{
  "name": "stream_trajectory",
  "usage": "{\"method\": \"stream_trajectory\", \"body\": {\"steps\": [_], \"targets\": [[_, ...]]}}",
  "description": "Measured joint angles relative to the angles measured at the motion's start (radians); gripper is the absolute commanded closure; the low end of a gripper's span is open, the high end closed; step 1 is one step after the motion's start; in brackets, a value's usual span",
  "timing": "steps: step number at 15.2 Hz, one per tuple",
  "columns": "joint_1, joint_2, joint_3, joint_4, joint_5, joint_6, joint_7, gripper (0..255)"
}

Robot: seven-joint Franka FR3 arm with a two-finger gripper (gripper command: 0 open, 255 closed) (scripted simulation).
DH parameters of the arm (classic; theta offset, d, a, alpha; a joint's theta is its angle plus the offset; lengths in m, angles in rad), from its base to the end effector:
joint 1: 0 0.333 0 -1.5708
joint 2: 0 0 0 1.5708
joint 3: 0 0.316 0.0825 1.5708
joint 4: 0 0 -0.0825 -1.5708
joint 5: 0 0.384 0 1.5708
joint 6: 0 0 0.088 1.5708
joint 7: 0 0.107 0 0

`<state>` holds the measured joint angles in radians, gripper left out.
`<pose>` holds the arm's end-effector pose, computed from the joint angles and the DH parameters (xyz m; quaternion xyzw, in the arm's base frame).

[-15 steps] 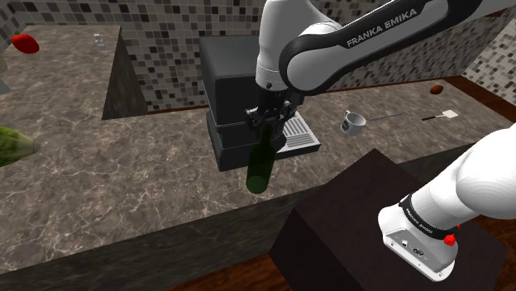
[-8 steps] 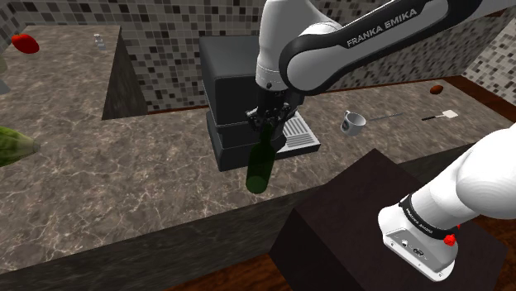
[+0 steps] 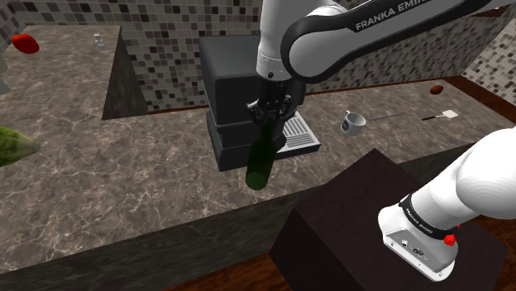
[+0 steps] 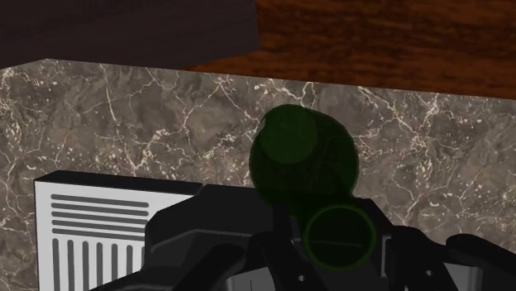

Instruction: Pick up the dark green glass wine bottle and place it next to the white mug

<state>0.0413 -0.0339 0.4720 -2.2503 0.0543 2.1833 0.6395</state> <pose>0.4454 0.2540 0.3747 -0.9966 0.0793 0.0231 0.0020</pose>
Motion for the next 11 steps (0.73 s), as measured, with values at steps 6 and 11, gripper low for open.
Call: {"method": "stream_trajectory", "body": {"steps": [6,11], "targets": [[-0.001,-0.044,-0.005,0.041,0.020,-0.081,-0.014,255],[-0.003,-0.071,-0.011,0.084,0.030,-0.149,-0.024,255]]}}
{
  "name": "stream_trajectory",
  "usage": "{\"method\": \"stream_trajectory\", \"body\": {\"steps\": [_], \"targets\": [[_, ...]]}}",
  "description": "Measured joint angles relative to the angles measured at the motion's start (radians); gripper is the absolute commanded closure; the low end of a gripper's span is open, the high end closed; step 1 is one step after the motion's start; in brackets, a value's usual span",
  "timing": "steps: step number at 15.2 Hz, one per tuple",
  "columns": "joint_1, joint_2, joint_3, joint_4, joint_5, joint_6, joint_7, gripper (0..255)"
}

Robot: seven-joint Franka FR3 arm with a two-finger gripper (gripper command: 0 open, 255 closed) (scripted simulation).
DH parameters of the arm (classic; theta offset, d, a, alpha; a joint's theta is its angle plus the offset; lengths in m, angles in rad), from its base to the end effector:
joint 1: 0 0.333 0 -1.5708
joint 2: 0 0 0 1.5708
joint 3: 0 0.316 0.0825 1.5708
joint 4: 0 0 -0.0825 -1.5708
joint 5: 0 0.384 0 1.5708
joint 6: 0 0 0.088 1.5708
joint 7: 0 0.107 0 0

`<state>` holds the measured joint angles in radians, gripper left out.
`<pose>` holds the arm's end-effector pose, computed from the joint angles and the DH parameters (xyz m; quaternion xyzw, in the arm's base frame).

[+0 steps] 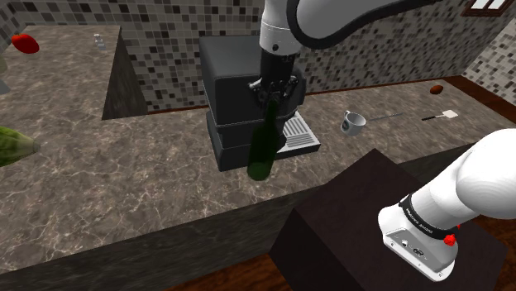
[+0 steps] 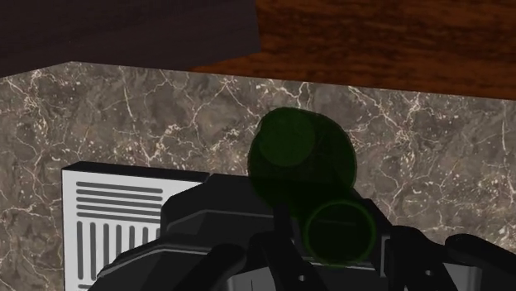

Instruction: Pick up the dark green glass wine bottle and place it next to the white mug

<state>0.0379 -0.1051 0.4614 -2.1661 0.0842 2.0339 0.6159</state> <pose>0.4462 0.2528 0.4328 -0.9966 0.0793 0.0231 0.0021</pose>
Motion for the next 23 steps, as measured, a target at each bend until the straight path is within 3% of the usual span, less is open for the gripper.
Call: {"method": "stream_trajectory", "body": {"steps": [23], "targets": [[-0.006,-0.057,-0.019,0.253,0.014,-0.306,-0.006,255]]}}
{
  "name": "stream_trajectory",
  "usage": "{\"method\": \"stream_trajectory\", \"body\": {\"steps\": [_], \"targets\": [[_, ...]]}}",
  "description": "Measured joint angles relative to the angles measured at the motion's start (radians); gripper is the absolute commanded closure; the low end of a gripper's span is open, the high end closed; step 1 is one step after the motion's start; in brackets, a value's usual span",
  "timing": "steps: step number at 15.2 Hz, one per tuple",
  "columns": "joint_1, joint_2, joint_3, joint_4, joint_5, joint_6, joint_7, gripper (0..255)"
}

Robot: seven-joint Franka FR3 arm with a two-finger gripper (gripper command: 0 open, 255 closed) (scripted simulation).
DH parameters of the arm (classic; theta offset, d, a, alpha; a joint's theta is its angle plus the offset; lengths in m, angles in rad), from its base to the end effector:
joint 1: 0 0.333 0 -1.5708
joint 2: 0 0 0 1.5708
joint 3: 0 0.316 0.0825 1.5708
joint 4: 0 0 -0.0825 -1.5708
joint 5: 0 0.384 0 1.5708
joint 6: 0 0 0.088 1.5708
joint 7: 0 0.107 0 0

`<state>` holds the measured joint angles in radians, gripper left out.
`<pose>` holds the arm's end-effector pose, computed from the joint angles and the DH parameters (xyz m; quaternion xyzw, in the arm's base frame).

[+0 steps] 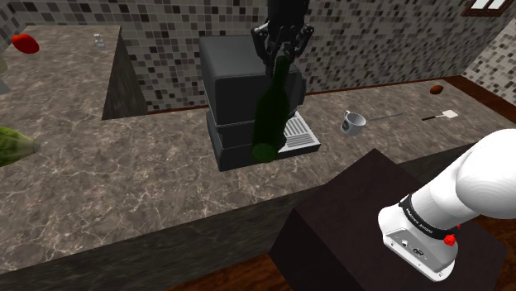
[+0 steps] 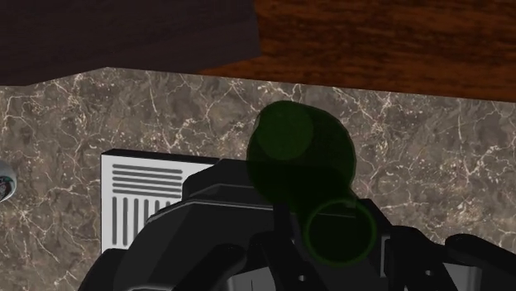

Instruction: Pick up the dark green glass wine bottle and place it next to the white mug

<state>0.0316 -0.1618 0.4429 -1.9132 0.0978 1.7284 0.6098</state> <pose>0.4458 0.2533 0.5528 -0.9966 0.0793 0.0232 0.0020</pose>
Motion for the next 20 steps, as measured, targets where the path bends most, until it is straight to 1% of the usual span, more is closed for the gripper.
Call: {"method": "stream_trajectory", "body": {"steps": [11,20], "targets": [[-0.003,0.018,-0.002,0.167,-0.009,-0.150,0.010,255],[-0.003,0.057,0.002,0.331,-0.025,-0.278,0.027,255]]}}
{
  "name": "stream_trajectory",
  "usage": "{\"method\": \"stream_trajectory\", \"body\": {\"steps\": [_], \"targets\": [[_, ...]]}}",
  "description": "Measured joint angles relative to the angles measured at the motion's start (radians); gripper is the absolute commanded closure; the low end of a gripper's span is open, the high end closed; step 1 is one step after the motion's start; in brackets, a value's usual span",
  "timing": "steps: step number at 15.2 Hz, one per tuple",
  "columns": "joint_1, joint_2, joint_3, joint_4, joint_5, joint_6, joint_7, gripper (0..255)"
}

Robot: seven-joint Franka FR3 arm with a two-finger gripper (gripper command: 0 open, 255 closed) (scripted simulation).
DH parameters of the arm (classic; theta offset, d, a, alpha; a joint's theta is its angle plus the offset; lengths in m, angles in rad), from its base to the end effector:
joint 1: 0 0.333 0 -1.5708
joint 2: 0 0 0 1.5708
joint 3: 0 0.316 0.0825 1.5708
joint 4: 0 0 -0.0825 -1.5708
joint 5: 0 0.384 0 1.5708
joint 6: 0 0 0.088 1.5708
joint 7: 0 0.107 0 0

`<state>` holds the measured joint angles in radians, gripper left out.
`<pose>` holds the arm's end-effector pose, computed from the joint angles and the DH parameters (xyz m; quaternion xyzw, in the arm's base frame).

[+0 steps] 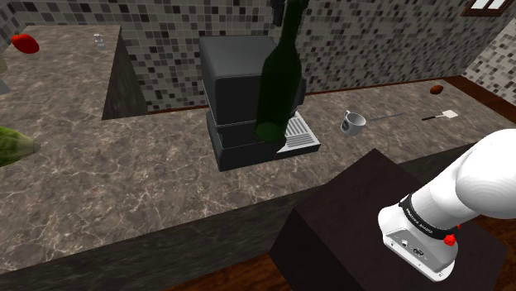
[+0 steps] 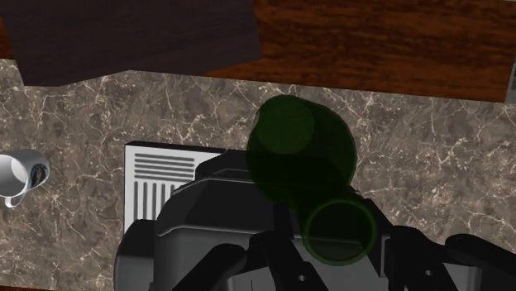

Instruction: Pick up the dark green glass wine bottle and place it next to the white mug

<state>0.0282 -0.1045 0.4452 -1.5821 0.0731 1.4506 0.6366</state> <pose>0.4458 0.2532 0.6589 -0.9966 0.0793 0.0232 0.0020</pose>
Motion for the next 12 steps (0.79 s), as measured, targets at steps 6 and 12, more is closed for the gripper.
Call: {"method": "stream_trajectory", "body": {"steps": [6,12], "targets": [[0.002,0.041,0.005,0.130,-0.016,-0.092,0.012,255],[0.014,0.099,0.020,0.280,-0.040,-0.190,0.039,255]]}}
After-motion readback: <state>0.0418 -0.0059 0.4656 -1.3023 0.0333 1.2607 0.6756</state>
